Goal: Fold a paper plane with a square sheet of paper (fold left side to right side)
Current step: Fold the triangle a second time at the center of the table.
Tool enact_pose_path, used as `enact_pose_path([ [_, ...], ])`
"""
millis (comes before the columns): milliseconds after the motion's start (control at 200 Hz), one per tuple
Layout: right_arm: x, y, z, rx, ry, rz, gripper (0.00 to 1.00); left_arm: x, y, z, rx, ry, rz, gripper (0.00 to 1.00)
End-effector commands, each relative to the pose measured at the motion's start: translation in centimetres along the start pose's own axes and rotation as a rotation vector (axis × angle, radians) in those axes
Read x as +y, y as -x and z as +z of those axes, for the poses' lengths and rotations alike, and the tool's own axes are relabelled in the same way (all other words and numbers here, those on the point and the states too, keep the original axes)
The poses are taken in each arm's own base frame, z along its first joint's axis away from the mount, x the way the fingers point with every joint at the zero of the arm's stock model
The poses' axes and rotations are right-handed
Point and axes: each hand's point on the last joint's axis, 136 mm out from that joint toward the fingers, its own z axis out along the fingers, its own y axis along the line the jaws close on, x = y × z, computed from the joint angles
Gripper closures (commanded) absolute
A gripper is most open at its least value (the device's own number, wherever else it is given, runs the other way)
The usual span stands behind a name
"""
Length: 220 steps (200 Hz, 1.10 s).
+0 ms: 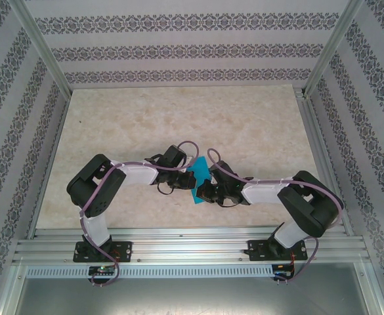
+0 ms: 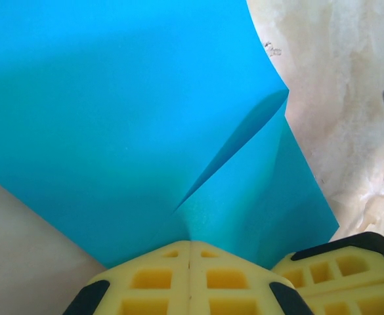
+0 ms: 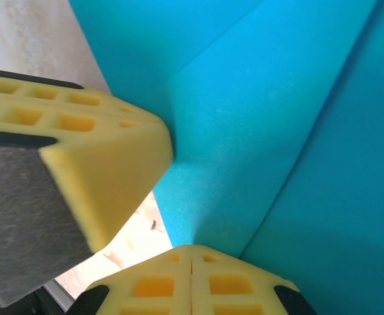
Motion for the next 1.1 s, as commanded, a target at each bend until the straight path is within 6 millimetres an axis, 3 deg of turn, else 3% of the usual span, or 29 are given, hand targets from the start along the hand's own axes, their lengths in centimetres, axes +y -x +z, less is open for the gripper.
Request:
enact_pose_path([
  [0,-0.1,0.0,0.6,-0.016,-0.001,0.025,0.94,3.3,-1.8,0.9,0.041,0.091,-0.022,0.96],
  [310,-4.6,-4.0,0.3,0.066,-0.142,0.149,0.94,3.5,-1.8,0.8,0.037,0.103,-0.024,0.97],
  [649,-4.4,-6.5,-0.2,0.153,-0.130,0.132,0.94,3.6,-1.8,0.8,0.035,0.111,-0.021,0.97],
  [789,-2.4,-4.9,-0.9,0.104,-0.041,0.099,0.93,2.6,-1.2,0.3,0.018,0.078,-0.004,0.94],
  [914,-0.7,-2.3,-3.0,0.034,-0.012,0.029,0.87,0.6,0.0,-0.8,-0.004,0.030,0.019,0.91],
  [1094,-1.0,1.9,-7.1,-0.087,-0.013,-0.033,0.75,-3.0,3.3,-4.4,-0.082,-0.054,0.057,0.76],
])
